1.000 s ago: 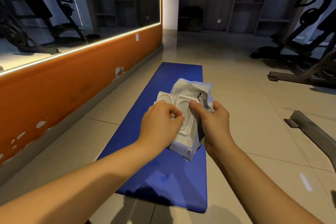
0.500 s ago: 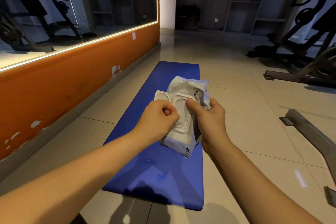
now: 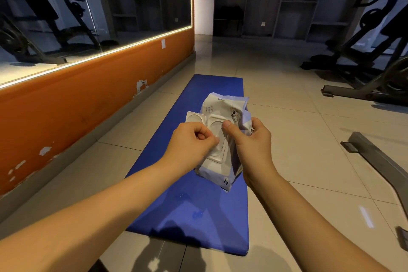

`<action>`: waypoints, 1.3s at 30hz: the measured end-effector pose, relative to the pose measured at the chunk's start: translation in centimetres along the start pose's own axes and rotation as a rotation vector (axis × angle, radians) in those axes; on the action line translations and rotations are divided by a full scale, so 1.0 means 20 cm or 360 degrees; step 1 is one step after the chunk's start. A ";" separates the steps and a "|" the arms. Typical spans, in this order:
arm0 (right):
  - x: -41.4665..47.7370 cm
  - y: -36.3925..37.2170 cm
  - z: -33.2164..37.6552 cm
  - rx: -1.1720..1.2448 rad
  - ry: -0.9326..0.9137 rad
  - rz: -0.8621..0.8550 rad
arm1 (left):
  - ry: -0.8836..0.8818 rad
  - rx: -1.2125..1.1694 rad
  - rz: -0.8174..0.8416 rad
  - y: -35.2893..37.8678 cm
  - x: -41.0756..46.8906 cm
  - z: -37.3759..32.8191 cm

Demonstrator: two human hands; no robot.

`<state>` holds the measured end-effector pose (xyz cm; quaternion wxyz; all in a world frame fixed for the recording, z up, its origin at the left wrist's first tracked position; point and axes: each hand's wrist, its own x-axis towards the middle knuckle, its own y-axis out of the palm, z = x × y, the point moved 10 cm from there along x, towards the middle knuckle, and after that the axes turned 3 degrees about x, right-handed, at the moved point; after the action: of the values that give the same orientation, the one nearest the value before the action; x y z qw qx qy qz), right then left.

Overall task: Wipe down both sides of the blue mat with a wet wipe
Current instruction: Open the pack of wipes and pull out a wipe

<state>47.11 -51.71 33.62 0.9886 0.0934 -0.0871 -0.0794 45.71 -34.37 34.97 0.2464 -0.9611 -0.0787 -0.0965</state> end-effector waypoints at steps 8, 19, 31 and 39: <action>0.01 -0.01 0.00 -0.0047 -0.0006 -0.0013 | -0.0190 -0.0209 0.0180 0.02 0.01 0.04; 0.07 -0.06 -0.04 -0.0225 -0.0035 -0.0096 | -0.0297 -0.0518 0.0429 -0.01 0.05 0.03; 0.08 -0.07 -0.05 -0.0552 -0.0189 -0.0133 | -0.0243 -0.0728 0.0124 -0.17 0.11 0.02; 0.09 -0.09 -0.09 -0.0452 -0.0081 -0.0162 | -0.0327 -0.0385 0.0273 -0.09 0.05 0.08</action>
<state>48.96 -53.42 31.83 0.9841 -0.0451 -0.0951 -0.1434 46.66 -31.98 34.65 0.1271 -0.9917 -0.0089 0.0147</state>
